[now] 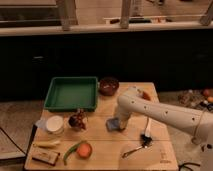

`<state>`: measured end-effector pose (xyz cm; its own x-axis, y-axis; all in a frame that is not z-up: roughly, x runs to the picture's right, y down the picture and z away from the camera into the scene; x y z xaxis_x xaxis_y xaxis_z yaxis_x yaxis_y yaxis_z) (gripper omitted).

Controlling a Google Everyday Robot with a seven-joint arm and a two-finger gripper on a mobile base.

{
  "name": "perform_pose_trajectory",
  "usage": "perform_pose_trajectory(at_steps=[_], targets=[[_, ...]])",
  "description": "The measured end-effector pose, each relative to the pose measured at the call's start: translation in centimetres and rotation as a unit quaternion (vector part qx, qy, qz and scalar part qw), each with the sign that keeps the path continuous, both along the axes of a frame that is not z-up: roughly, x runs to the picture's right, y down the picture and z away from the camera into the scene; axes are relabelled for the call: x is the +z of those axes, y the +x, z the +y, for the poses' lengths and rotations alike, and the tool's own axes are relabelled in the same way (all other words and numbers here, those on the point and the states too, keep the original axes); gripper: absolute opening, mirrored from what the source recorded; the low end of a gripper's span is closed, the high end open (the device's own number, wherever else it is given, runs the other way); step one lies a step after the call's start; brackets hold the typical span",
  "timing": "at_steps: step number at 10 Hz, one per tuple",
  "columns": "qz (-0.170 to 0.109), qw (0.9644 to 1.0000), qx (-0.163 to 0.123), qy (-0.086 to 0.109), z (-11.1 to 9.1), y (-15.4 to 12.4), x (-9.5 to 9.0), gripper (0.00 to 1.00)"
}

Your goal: Wipe table surface with sponge

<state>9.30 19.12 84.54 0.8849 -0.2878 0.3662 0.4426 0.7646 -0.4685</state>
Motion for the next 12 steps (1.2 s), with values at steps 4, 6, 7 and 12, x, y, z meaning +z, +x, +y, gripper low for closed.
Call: perform_pose_trajectory(at_steps=[4, 6, 7, 12], targets=[[0.004, 1.0, 0.0, 0.004, -2.2, 0.6, 1.4, 0.0], [-0.007, 0.9999, -0.014, 0.005, -2.5, -1.0, 1.6, 0.0], [-0.016, 0.9996, -0.023, 0.007, -2.5, -2.2, 1.4, 0.0], [-0.08, 0.9931, -0.085, 0.001, 3.1, -6.6, -1.7, 0.0]])
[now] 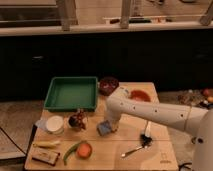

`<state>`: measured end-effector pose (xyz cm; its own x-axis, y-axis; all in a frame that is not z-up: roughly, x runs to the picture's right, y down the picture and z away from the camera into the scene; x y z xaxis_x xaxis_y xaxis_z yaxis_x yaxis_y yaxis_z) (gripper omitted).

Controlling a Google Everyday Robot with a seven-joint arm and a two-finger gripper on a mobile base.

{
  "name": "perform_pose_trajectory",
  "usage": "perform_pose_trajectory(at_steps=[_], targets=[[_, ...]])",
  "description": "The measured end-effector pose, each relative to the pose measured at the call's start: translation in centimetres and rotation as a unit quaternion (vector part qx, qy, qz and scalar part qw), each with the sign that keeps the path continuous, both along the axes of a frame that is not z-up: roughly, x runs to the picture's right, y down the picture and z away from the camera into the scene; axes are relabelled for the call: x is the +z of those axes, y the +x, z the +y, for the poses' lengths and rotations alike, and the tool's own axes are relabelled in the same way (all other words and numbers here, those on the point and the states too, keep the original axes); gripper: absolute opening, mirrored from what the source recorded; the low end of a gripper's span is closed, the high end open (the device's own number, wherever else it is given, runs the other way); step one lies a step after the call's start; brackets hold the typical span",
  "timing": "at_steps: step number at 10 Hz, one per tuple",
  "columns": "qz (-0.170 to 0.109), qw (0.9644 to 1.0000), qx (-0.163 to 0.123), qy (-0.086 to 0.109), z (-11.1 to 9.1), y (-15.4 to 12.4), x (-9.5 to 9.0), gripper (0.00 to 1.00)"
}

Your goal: Wipe table surface with sponge

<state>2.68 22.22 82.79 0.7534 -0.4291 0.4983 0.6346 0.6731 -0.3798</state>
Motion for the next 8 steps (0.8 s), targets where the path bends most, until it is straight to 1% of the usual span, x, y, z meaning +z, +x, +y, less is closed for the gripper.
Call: perform_pose_trajectory(at_steps=[1, 2, 3, 4, 8], targets=[[0.0, 1.0, 0.002, -0.002, 0.7, 0.4, -0.1, 0.0], [-0.001, 0.9999, 0.011, -0.004, 1.2, 0.9, -0.2, 0.0], [0.002, 0.9997, 0.022, -0.01, 1.4, 2.4, -0.1, 0.0], [0.008, 0.9995, 0.027, -0.011, 1.6, 3.6, 0.1, 0.0], [0.009, 0.9996, 0.024, -0.012, 1.5, 3.6, -0.1, 0.0]])
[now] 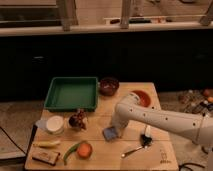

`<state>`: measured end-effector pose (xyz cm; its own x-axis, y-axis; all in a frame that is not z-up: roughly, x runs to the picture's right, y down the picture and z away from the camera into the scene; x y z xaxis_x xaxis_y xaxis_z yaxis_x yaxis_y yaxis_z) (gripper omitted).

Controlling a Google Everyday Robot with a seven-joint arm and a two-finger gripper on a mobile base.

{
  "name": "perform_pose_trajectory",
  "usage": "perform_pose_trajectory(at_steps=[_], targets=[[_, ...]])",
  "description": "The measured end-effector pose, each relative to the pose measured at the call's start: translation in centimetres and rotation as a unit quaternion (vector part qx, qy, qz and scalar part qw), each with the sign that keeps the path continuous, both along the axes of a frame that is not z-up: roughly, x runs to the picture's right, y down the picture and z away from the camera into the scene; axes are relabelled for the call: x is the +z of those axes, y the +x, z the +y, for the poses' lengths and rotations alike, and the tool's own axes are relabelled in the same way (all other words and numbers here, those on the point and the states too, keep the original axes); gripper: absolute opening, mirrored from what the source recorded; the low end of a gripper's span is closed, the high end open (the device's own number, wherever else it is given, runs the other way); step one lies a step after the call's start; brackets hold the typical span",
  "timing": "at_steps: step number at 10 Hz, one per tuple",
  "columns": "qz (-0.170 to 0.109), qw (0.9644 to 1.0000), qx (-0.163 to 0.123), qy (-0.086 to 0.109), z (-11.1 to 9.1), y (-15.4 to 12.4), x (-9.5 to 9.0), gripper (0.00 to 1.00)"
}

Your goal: Wipe table surface with sponge

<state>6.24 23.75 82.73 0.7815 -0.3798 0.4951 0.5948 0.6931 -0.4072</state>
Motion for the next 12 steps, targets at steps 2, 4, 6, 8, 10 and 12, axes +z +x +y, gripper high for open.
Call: perform_pose_trajectory(at_steps=[2, 4, 6, 8, 10, 12], targets=[[0.01, 0.9999, 0.012, 0.005, -1.0, 1.3, 0.3, 0.0], [0.019, 0.9991, 0.034, 0.017, -3.7, 3.0, 0.7, 0.0], [0.029, 0.9978, 0.05, 0.031, -7.3, 3.9, 0.6, 0.0], [0.029, 0.9978, 0.048, 0.035, -8.2, 3.6, 0.8, 0.0], [0.018, 0.9987, 0.032, 0.034, -8.4, 2.1, 1.3, 0.0], [-0.004, 0.9995, 0.0, 0.031, -7.9, -1.3, 1.6, 0.0]])
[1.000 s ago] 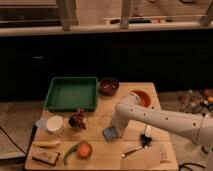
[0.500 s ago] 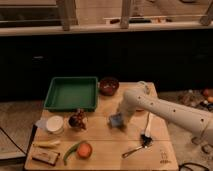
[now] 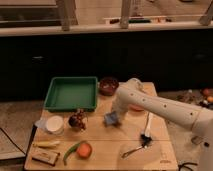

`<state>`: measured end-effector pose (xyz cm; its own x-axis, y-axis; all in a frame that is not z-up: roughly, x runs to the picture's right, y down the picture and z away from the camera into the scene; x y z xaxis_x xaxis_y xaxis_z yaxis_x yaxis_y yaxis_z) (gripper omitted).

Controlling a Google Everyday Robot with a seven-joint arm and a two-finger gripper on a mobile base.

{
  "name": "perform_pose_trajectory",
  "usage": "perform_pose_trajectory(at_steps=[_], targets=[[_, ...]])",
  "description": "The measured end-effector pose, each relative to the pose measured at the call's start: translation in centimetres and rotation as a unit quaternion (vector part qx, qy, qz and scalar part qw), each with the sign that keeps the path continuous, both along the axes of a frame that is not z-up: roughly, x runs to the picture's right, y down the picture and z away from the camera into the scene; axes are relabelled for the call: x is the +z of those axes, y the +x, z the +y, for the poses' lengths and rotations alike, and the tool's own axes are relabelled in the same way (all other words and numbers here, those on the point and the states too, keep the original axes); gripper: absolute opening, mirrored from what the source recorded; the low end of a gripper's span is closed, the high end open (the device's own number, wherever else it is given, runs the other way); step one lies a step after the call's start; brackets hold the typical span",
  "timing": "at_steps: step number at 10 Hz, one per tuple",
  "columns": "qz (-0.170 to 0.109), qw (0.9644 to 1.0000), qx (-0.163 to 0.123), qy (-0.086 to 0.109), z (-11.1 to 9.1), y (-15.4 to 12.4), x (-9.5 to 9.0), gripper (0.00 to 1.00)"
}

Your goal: Wipe table surface with sponge

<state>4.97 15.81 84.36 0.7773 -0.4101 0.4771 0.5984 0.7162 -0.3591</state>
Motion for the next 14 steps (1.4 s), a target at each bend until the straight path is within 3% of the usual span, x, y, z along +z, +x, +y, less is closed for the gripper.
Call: perform_pose_trajectory(at_steps=[2, 3, 5, 9, 14], targets=[[-0.02, 0.999, -0.041, -0.001, 1.2, -3.1, 0.3, 0.0], [-0.025, 0.9975, -0.066, 0.001, 2.9, -4.4, 0.0, 0.0], [-0.019, 0.996, -0.087, 0.006, 5.4, -4.7, -0.4, 0.0], [0.004, 0.9977, -0.068, 0.002, 6.8, -0.9, -0.4, 0.0], [0.005, 0.9976, -0.068, 0.0, 6.8, -0.8, -0.6, 0.0]])
